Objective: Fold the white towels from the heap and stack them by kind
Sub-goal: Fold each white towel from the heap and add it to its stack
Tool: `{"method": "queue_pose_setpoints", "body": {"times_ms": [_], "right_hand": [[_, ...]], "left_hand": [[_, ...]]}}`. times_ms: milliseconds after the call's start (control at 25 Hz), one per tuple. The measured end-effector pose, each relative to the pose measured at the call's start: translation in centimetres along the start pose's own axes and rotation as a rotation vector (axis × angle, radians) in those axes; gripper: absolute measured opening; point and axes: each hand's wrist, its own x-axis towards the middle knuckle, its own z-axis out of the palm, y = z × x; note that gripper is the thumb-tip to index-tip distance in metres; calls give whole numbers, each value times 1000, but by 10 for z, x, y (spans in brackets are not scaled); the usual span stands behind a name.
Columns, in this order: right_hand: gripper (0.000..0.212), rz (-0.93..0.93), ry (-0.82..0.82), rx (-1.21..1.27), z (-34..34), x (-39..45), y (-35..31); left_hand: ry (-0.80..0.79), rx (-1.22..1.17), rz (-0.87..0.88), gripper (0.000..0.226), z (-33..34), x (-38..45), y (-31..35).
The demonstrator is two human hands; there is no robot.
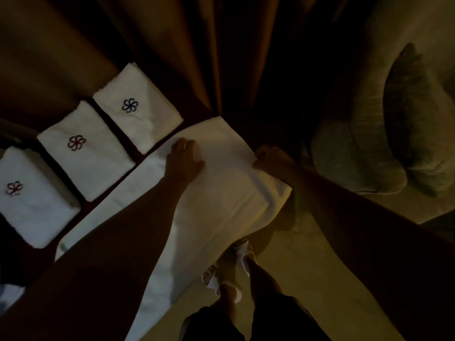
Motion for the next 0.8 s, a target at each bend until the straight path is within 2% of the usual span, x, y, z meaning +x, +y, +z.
{"method": "queue_pose_setpoints", "body": {"times_ms": [200, 360, 520, 640, 720, 800], "right_hand": [[54, -73, 111, 140, 19, 40, -78], [59, -2, 166, 78, 34, 73, -116], [44, -20, 42, 248, 37, 88, -140], [33, -113, 126, 406, 37, 86, -144], [38, -115, 240, 186, 37, 90, -135], [49, -112, 395, -86, 40, 88, -123]], "left_hand": [[51, 14, -114, 77, 9, -20, -26], [71, 17, -43, 68, 14, -26, -37], [58, -137, 17, 68, 18, -30, -50], [15, -223, 45, 76, 18, -32, -56], [-56, -246, 50, 82, 16, -33, -59], [-92, -255, 62, 77, 13, -30, -63]]}}
